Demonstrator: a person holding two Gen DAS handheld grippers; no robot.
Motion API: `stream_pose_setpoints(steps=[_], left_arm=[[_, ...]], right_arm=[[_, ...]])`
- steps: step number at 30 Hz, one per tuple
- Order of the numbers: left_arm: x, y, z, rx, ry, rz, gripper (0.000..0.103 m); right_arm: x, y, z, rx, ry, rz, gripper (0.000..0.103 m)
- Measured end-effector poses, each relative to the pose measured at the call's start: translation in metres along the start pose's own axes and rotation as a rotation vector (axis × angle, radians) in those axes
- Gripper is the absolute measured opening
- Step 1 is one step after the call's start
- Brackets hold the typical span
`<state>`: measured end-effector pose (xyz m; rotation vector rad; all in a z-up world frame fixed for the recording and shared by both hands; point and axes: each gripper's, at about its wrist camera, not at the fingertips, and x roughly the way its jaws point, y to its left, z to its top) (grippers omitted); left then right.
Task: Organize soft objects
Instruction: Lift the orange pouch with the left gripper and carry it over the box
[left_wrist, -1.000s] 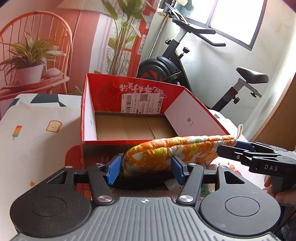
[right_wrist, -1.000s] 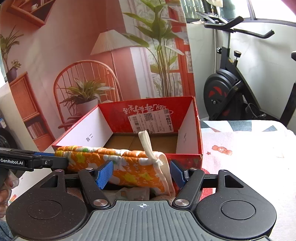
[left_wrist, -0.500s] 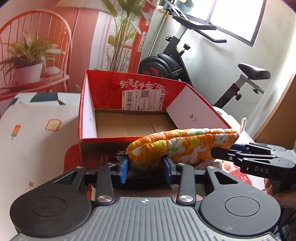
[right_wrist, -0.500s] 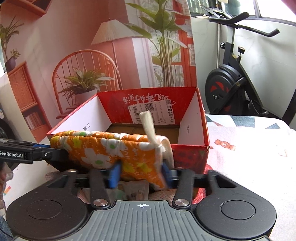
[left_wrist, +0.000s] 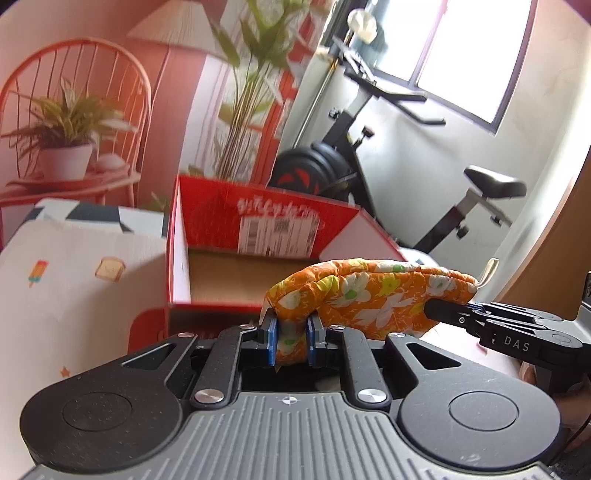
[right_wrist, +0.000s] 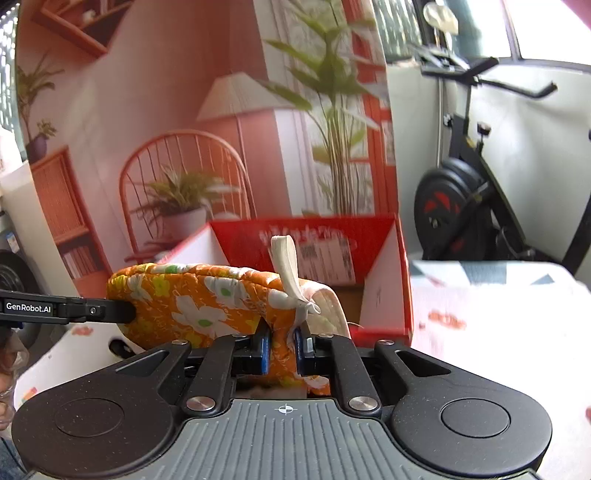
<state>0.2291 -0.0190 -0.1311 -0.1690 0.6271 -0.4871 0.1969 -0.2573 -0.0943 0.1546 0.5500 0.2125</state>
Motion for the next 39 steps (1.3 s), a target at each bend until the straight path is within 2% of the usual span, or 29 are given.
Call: stream_pose_setpoints(steps=[9,16,20,24,27,33,39], left_arm=[[-0.033,-0.017,0.033,0.047,-0.183,-0.001,0.016],[-0.035,-0.026,0.074,0.071,-0.273,0.014,0.016],[-0.021,-0.024,0.094,0.072,-0.296,0.042,0.016],[0.003,-0.023,0.110,0.112,-0.272,0.082,0.016],[0.028,-0.017,0.116,0.116,-0.218,0.096,0.016],[0.073,0.001,0.105,0.111,-0.078,0.111,0.016],[0.101,0.016,0.089,0.121,0.050,0.133,0.016]], right_arm=[[-0.027,0.009,0.051,-0.044,-0.143,0.052,0.011],[-0.025,0.013,0.100,-0.090,-0.213,0.064,0.011],[-0.007,0.011,0.118,-0.097,-0.206,0.059,0.011],[0.025,0.004,0.127,-0.100,-0.154,0.039,0.012],[0.053,-0.005,0.127,-0.071,-0.089,0.027,0.012],[0.107,-0.021,0.113,0.018,0.079,0.011,0.012],[0.140,-0.029,0.093,0.098,0.211,0.012,0.011]])
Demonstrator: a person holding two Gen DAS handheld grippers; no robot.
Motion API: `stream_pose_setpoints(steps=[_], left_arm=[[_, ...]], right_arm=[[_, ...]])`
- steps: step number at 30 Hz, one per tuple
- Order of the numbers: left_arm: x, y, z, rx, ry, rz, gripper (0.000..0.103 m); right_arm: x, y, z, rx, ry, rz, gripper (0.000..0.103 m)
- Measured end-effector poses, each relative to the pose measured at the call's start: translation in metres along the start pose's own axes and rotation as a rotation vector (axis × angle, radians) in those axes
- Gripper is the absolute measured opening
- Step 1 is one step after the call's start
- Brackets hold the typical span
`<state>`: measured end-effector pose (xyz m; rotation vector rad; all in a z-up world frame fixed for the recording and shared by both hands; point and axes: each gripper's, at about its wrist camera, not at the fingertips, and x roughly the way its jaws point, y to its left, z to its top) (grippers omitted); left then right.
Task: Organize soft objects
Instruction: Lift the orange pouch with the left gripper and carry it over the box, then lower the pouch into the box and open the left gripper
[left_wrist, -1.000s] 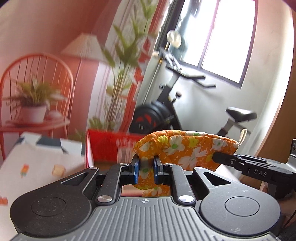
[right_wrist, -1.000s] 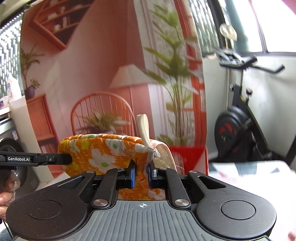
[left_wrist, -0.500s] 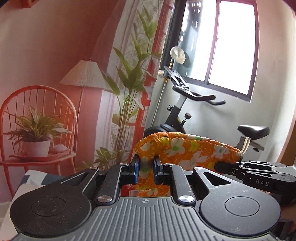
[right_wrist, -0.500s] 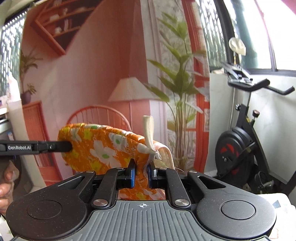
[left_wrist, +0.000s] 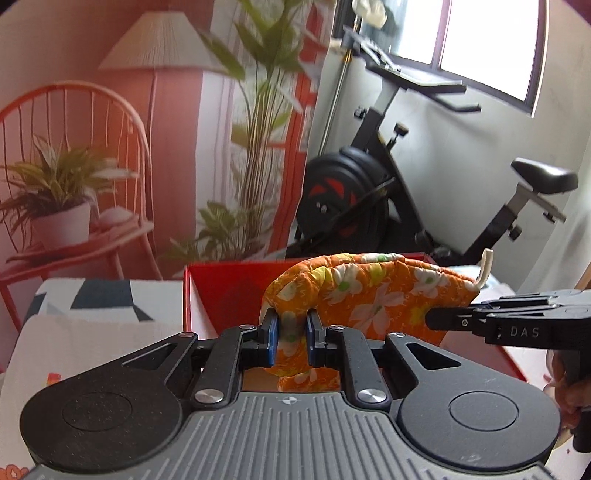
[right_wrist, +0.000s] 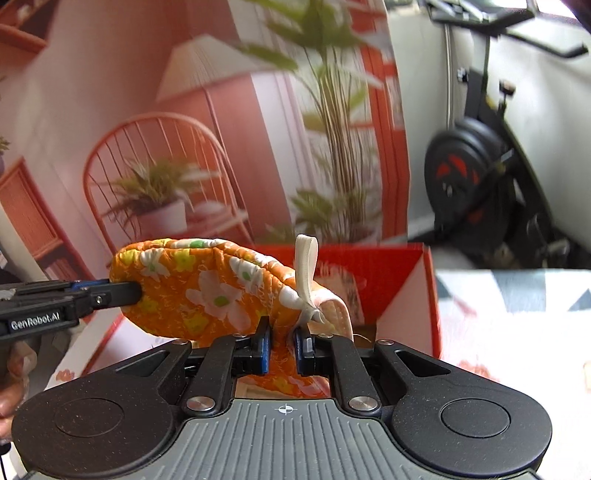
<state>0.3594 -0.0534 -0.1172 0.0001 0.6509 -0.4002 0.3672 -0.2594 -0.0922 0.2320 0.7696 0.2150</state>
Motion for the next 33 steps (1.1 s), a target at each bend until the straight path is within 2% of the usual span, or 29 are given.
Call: stream_pose_setpoints(steps=[7,18,20,23,26,28,30,33], left_arm=[[0.012,0.009,-0.007,-0.005,0.084,-0.021,0.016],[0.026,0.003,-0.012,0.020,0.142,-0.012,0.017],[0.027,0.004,-0.011,0.021,0.142,-0.006,0.017],[0.028,0.002,-0.011,0.030,0.130,0.013,0.020],[0.028,0.001,-0.010,0.046,0.126,0.024,0.036],[0.027,0.000,-0.009,0.050,0.115,0.041,0.057],[0.025,0.000,-0.007,0.048,0.096,0.065,0.063],[0.021,0.001,-0.003,0.038,0.087,0.074,0.066]], right_arm=[[0.022,-0.002,-0.006,0.054,0.117,0.015,0.012],[0.039,-0.001,-0.005,0.045,0.187,-0.017,0.013],[0.041,-0.003,-0.005,0.044,0.189,-0.030,0.015],[0.043,-0.005,-0.004,0.046,0.183,-0.069,0.027],[0.042,-0.007,-0.005,0.047,0.169,-0.093,0.031],[0.041,-0.007,-0.005,0.049,0.159,-0.102,0.047],[0.039,-0.009,-0.004,0.049,0.148,-0.112,0.054],[0.034,-0.009,-0.004,0.042,0.136,-0.121,0.059]])
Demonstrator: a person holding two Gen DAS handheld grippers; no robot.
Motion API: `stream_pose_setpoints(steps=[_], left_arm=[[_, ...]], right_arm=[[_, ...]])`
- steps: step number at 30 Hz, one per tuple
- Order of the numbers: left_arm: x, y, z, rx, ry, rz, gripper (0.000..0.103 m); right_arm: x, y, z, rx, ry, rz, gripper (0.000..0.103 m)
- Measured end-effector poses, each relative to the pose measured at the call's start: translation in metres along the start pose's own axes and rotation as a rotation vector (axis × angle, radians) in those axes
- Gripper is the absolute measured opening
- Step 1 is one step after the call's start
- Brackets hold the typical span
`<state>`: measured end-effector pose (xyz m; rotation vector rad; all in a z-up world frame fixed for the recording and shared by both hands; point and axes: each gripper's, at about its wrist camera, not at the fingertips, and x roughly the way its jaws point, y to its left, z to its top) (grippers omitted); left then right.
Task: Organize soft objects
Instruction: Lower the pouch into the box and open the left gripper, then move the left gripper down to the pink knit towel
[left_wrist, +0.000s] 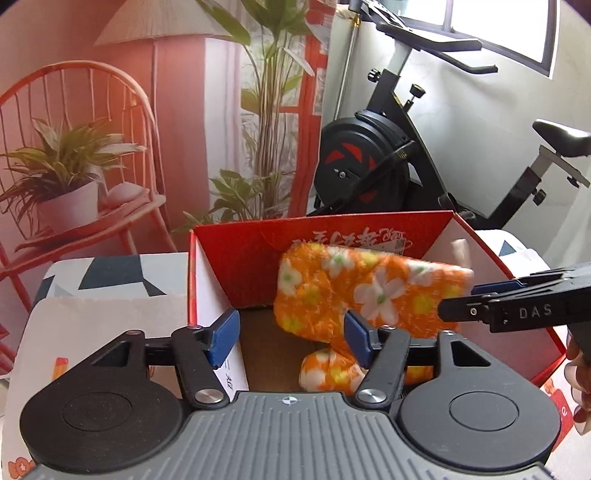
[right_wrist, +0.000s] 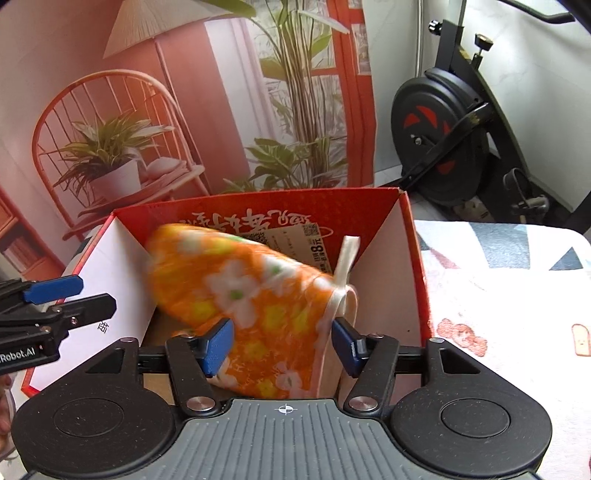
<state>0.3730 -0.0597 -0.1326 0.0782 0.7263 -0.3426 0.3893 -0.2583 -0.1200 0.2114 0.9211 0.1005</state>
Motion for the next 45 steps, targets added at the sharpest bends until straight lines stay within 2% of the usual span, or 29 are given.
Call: stream_pose_setpoints(steps=[2,6,15,23,28,33,41,45], left_arm=[[-0.003,0.000,0.001,-0.006,-0.005,-0.005,0.066],[-0.012,-0.001,0.001,-0.012,-0.017,-0.005,0.066],[-0.047,-0.001,-0.011,-0.034,-0.045,-0.035,0.066],[-0.091,0.007,-0.046,-0.093,-0.076,-0.082,0.066],[-0.105,0.010,-0.072,-0.122,-0.057,-0.099,0.066],[-0.107,0.013,-0.094,-0.146,-0.020,-0.113,0.066],[-0.098,0.011,-0.125,-0.194,0.039,-0.152,0.066],[-0.092,0.011,-0.136,-0.224,0.073,-0.159,0.065]], right_arm=[[-0.004,0.000,0.001,-0.007,-0.010,-0.011,0.064],[-0.015,0.001,0.002,-0.028,-0.043,-0.037,0.064],[-0.057,0.000,-0.010,-0.023,-0.142,-0.025,0.064],[-0.108,0.012,-0.044,-0.036,-0.257,-0.001,0.064],[-0.131,0.017,-0.076,-0.034,-0.300,0.022,0.064],[-0.137,0.012,-0.117,0.006,-0.255,0.032,0.064],[-0.129,0.015,-0.187,0.019,-0.113,0.037,0.064],[-0.130,0.022,-0.208,-0.024,-0.064,0.035,0.064]])
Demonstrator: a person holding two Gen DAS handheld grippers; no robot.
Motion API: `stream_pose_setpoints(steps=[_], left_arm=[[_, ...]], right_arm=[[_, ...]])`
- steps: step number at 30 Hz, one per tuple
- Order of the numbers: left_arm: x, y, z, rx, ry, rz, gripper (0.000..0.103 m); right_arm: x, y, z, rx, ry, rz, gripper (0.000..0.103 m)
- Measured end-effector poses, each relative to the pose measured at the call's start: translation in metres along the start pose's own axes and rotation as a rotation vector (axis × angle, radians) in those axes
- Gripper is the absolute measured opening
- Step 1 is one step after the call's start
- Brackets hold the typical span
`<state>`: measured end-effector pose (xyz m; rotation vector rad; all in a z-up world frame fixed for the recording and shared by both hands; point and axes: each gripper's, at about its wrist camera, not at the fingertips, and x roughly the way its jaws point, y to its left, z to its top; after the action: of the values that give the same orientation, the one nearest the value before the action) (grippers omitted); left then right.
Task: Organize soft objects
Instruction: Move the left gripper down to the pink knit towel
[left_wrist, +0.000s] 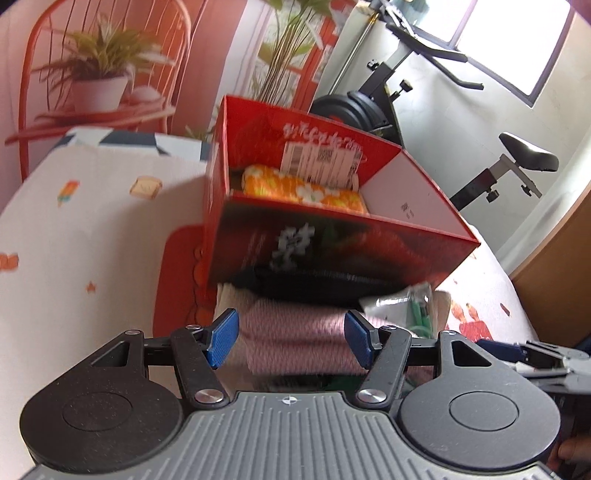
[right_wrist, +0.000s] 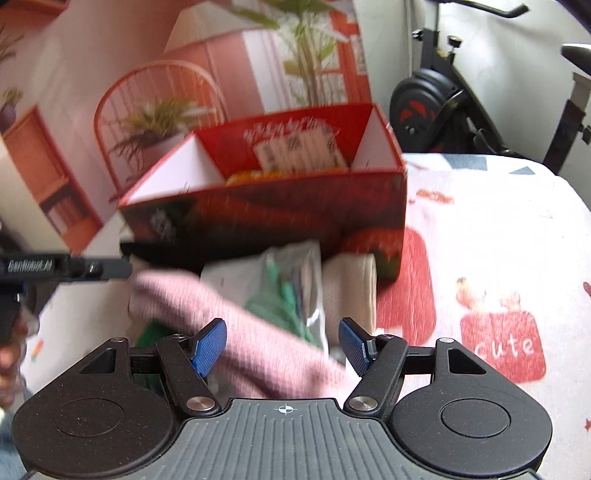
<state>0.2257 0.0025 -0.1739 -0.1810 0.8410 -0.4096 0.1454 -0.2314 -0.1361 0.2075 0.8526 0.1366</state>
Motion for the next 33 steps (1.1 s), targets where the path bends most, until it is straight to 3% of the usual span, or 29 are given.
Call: stream_pose_setpoints(steps=[4,9,17,21,24,33], left_arm=[[0.001,0.002,-0.009,-0.025,0.011,-0.004,0.065],[0.003,0.003,-0.014,-0.041,0.023,-0.003,0.065],[0.008,0.005,-0.018,-0.053,0.038,-0.005,0.065],[0.008,0.007,-0.020,-0.056,0.036,-0.012,0.065],[0.008,0.006,-0.020,-0.049,0.028,-0.025,0.066],[0.022,0.007,-0.010,-0.103,0.033,-0.070,0.066]], right_arm=[[0.001,0.005,-0.014,-0.055,0.034,-0.018,0.070],[0.009,-0.002,-0.028,-0.015,0.089,-0.020,0.070],[0.014,-0.021,-0.032,0.046,0.092,-0.026,0.065],[0.014,-0.027,-0.033,0.057,0.091,-0.029,0.053],[0.013,-0.029,-0.031,0.056,0.067,-0.036,0.032],[0.013,-0.028,-0.026,0.032,0.021,-0.048,0.025]])
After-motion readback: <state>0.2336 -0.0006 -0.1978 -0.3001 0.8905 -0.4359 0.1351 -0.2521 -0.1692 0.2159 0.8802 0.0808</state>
